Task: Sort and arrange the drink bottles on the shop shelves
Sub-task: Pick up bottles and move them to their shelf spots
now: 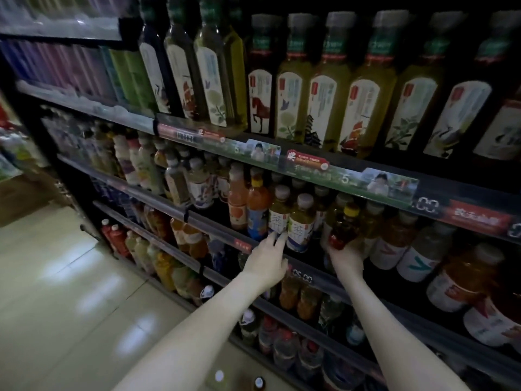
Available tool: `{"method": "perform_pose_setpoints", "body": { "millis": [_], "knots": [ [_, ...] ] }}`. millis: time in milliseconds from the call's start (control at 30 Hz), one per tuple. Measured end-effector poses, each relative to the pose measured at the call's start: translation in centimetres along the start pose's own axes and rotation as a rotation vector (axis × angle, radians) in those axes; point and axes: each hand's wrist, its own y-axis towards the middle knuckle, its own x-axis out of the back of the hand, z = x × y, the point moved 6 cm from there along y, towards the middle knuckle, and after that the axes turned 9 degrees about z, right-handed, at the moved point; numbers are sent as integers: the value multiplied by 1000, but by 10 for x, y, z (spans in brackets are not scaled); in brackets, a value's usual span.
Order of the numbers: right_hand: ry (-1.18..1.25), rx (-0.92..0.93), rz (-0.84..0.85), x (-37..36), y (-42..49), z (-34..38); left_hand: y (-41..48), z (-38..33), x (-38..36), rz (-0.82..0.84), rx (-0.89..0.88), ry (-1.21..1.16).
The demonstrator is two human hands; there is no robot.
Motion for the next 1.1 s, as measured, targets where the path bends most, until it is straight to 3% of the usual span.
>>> {"method": "perform_pose_setpoints", "body": {
  "millis": [233,333,433,633,767,900,1100],
  "knots": [
    [148,54,-127,2,-26,-2,3,19,-2,97,-160,-30],
    [216,81,-303,8,-60,0,1,4,-10,140,-299,-99],
    [221,81,-406,25,-89,3,9,0,-10,65,-370,-126],
    [189,0,-455,47,-139,3,27,-28,0,-160,-480,-13],
    [205,-42,-475,44,-161,-7,37,-11,16,-366,-332,-14],
    [192,-52,-440,22,-156,-1,57,43,16,-278,-124,269],
    [158,-12,-283,-33,-125,37,74,77,38,-220,-50,133]
  ]
}}
